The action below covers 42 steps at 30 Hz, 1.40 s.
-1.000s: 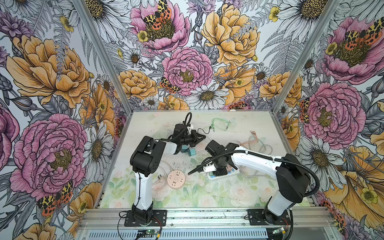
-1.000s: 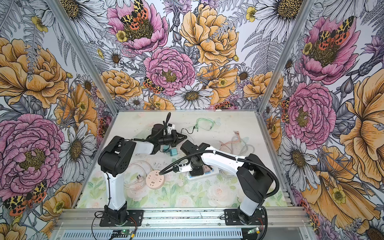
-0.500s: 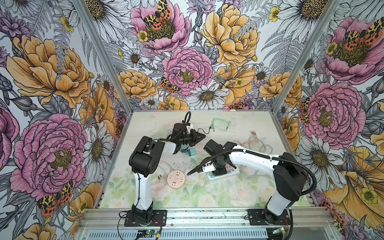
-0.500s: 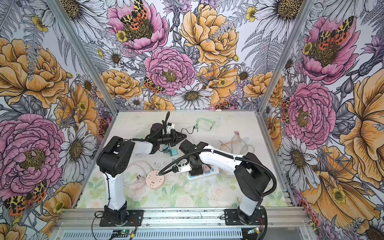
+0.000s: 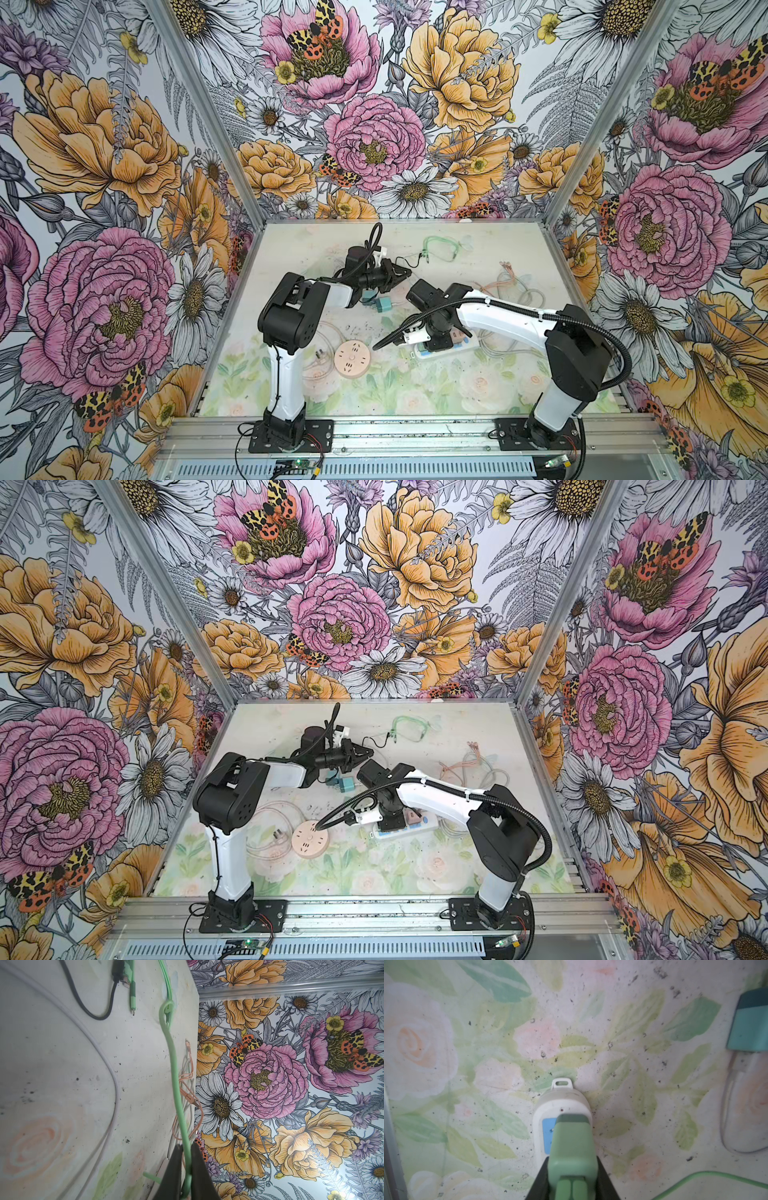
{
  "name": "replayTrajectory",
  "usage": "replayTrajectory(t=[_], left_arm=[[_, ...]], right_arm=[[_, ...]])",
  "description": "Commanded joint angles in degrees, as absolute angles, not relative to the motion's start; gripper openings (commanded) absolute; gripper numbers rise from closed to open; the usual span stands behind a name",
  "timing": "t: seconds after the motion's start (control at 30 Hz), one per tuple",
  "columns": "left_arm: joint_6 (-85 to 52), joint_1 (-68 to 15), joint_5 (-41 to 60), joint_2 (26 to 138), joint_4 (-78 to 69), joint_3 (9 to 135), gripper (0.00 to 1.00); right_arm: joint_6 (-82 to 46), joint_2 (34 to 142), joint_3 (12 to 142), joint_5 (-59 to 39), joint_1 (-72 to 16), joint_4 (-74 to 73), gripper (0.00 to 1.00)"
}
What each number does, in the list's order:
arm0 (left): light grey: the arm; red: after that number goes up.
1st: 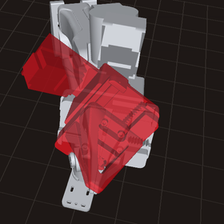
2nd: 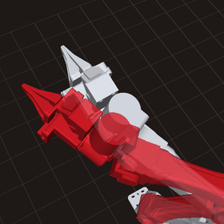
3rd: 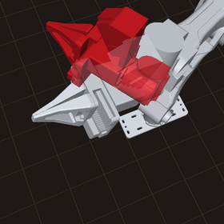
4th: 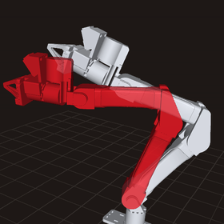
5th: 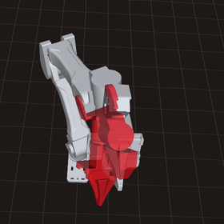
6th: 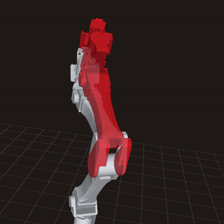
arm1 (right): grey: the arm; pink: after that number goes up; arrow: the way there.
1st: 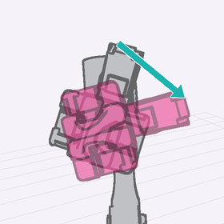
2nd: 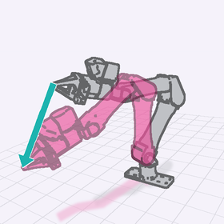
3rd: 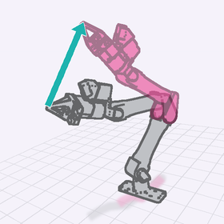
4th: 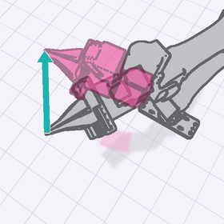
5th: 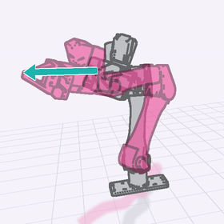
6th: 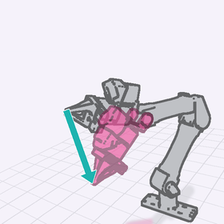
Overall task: Insert the plug
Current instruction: 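Push the teal charger down into the strip socket with the right gripper, then open the right gripper and raise the right arm away from the strip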
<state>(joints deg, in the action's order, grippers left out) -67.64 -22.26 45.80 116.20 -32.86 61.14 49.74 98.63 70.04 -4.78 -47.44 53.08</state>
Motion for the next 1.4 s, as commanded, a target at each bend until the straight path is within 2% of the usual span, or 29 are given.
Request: replayTrajectory(t=[0.0, 0.03, 0.1, 0.13, 0.77, 1.37], left_arm=[[-67.72, -22.76, 47.03, 113.34, -34.01, 60.36, 0.12], [-67.61, -22.80, 47.02, 113.08, -33.95, 60.31, 0.12], [-67.45, -22.85, 46.90, 112.82, -33.76, 60.12, 0.12], [-67.31, -22.85, 46.84, 112.62, -33.54, 60.11, 0.12], [-65.22, -23.55, 46.57, 111.36, -30.00, 59.94, 0.12], [-56.35, -24.56, 45.00, 106.97, -17.41, 60.86, 0.14]], right_arm=[[48.18, 99.49, 69.70, -3.17, -46.89, 51.51, 0.23], [48.02, 99.40, 69.78, -3.09, -46.79, 51.46, 0.25], [47.75, 98.99, 69.87, -3.08, -46.58, 51.42, 0.49], [47.81, 98.68, 69.78, -3.05, -46.48, 51.42, 0.53], [44.05, 94.26, 69.53, -5.12, -46.72, 50.63, 0.56], [37.20, 79.63, 62.53, -3.43, -46.82, 50.30, 0.73]])
